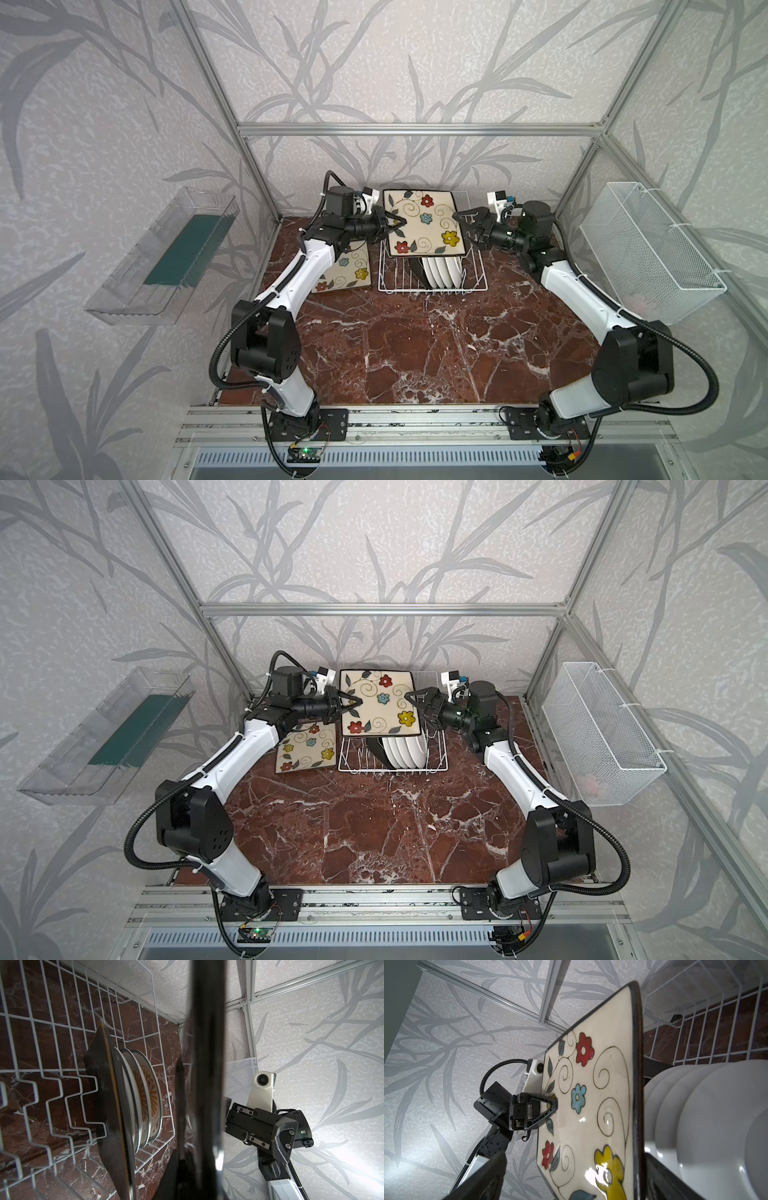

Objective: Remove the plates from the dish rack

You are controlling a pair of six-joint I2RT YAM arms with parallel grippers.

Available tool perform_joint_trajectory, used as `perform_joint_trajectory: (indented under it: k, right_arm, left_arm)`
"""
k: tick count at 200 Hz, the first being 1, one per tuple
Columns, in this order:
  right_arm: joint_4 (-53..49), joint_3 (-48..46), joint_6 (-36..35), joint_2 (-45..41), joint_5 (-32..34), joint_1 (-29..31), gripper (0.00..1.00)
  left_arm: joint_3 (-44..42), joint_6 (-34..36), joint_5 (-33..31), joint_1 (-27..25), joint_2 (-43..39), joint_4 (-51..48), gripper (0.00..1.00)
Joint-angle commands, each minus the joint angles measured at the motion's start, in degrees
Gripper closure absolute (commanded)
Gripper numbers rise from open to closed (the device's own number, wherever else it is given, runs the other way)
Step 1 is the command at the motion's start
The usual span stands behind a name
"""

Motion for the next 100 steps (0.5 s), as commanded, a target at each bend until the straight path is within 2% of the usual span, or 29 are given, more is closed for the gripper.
perform_joint_trajectory:
  k: [1, 62, 100]
  right_arm:
    - [-4.08, 2.4, -4.38, -3.17, -0.17, -0.38, 0.01]
    - [-14.33, 3.32, -14.5, -7.25, 1.09, -0.48, 0.01]
    - [-18.45, 3.39, -17.89, -8.9, 1.03, -0.54, 0.01]
  left_arm:
    - [1.81, -1.6, 1.23, 2.03, -5.06, 9.05, 1.0]
    - [5.98, 2.34, 2.45, 8.41, -6.8, 2.3, 1.0]
    - [10.71, 6.82, 3.36, 12.4, -7.17, -4.72, 1.0]
